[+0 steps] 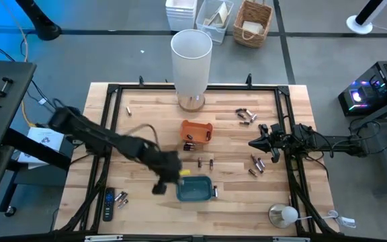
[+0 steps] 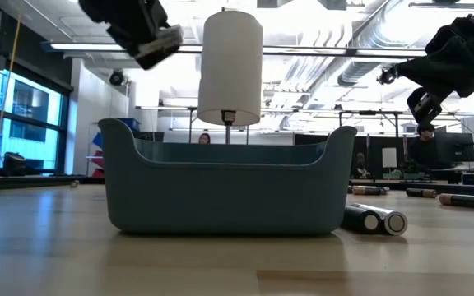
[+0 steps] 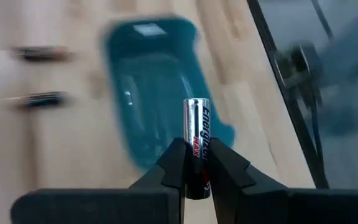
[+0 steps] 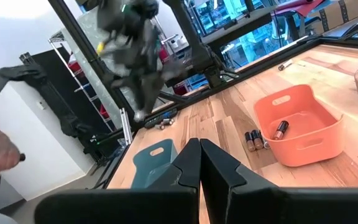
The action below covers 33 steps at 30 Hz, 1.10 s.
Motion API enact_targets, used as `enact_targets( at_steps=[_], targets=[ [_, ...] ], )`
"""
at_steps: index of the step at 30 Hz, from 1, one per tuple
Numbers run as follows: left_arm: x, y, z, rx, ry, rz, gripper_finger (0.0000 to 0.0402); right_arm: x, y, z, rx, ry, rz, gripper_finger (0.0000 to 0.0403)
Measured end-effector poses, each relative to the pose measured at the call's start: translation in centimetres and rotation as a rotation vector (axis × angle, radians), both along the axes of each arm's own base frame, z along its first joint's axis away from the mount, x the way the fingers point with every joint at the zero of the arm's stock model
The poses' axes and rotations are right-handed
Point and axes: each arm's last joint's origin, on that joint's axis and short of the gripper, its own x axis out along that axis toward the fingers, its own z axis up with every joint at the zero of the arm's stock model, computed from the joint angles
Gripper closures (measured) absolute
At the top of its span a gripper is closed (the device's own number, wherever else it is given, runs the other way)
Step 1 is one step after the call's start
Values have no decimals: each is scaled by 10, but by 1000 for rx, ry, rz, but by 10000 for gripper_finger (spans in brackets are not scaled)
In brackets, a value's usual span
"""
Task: Sort batteries
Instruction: Put the silver battery into the blue bin
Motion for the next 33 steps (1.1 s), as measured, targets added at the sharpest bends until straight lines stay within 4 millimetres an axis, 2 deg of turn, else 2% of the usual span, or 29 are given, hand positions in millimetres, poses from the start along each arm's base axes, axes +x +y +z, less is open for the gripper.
enact_targets(
  at_steps=[5, 10, 15, 18, 20, 23, 26, 29, 33],
  targets=[
    [32, -18, -24, 36, 50, -68, 369, 0, 0, 0, 0, 0, 0, 403],
    [57, -21, -38, 19, 96, -24, 326, 0, 0, 0, 0, 0, 0, 403],
    [64, -23, -23, 15, 118, -47, 276, 0, 0, 0, 0, 0, 0, 403],
    [60, -21, -8, 26, 167, -42, 256, 0, 0, 0, 0, 0, 0, 403],
    [50, -19, 4, 45, 269, -23, 248, 0, 0, 0, 0, 0, 0, 403],
    [25, -17, 21, 98, 430, 59, 243, 0, 0, 0, 0, -1, 0, 403],
    [-4, -23, 29, 160, 479, 156, 242, 0, 0, 0, 0, 0, 0, 403],
    [-42, -41, 24, 161, 503, 203, 242, 0, 0, 0, 0, 0, 0, 403],
    [-93, -66, 6, 102, 518, 236, 241, 0, 0, 0, 0, 0, 0, 403]
  ],
)
